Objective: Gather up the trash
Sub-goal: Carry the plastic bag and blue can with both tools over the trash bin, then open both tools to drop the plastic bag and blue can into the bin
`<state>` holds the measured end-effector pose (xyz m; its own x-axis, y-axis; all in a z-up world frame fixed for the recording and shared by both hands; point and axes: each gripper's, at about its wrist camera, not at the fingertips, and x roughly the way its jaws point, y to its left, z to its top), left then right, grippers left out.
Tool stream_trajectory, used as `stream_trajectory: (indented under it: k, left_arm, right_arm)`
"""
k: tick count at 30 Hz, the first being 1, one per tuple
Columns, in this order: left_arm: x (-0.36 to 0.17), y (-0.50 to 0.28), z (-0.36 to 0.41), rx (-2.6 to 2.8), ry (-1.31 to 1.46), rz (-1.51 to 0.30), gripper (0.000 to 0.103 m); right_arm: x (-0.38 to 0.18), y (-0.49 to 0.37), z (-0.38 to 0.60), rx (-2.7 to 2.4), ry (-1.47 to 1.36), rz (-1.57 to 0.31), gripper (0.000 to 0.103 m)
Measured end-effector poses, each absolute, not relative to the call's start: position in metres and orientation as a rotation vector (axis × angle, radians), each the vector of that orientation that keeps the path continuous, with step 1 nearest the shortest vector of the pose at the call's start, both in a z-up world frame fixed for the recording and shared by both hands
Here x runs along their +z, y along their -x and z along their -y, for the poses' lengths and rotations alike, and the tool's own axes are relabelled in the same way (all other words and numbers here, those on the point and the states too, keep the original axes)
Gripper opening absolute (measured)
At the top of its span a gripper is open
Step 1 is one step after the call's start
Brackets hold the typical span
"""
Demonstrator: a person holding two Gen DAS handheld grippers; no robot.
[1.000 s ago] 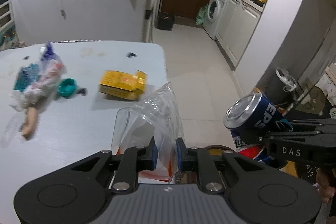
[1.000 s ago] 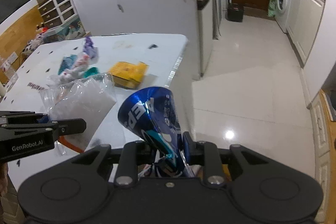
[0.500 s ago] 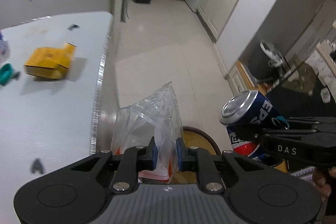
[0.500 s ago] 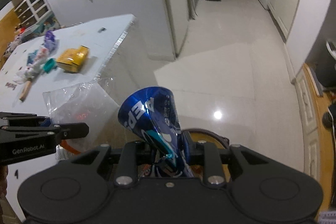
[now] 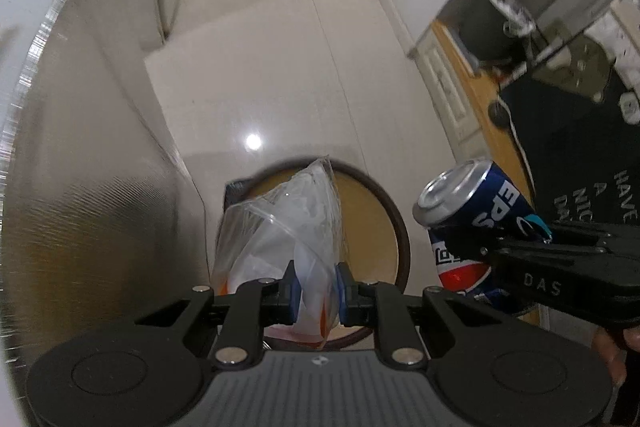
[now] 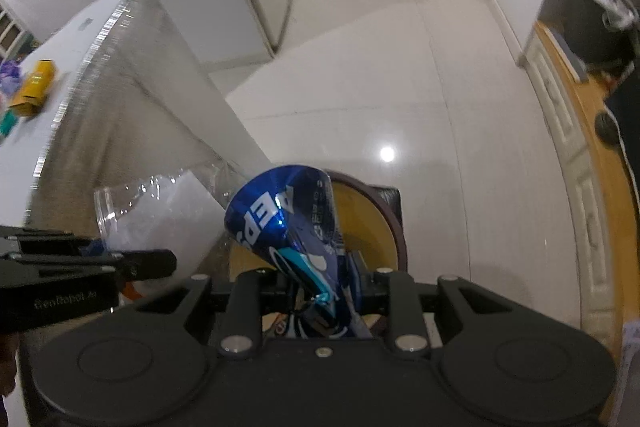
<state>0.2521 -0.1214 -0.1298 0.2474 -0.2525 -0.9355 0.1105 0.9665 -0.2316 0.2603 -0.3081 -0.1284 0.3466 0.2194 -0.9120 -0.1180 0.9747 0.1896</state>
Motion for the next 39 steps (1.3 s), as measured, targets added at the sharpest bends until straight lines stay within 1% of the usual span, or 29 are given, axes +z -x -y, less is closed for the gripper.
stream_trajectory:
  k: [11, 17, 22, 31, 37, 39]
  left_arm:
    - [-0.213, -0.273, 0.142, -0.278, 0.099, -1.43, 0.018]
    - [-0.257, -0.287, 0.144, -0.273, 0.113, -1.478, 0.018]
    - [-0.289, -0.296, 0.147, -0.258, 0.123, -1.508, 0.019]
    - [-0.325, -0.3, 0.151, -0.255, 0.12, -1.526, 0.019]
    - [-0.339, -0.3, 0.151, -0.265, 0.11, -1.522, 0.019]
    - [-0.344, -0.3, 0.153, -0.274, 0.101, -1.525, 0.019]
  right_arm:
    - [-0.225, -0.282, 0.32, 0.077, -0.234, -1.337, 0.026]
    - [-0.265, -0.291, 0.308, 0.056, -0.236, -1.381, 0.026]
    - [-0.299, -0.298, 0.31, -0.039, -0.297, -1.424, 0.026]
    - [-0.333, -0.312, 0.317, -0.127, -0.37, -1.457, 0.027]
    - [-0.334, -0.309, 0.314, -0.134, -0.327, -1.426, 0.027]
    - [-0.335, -0.309, 0.311, -0.126, -0.305, -1.413, 0.029]
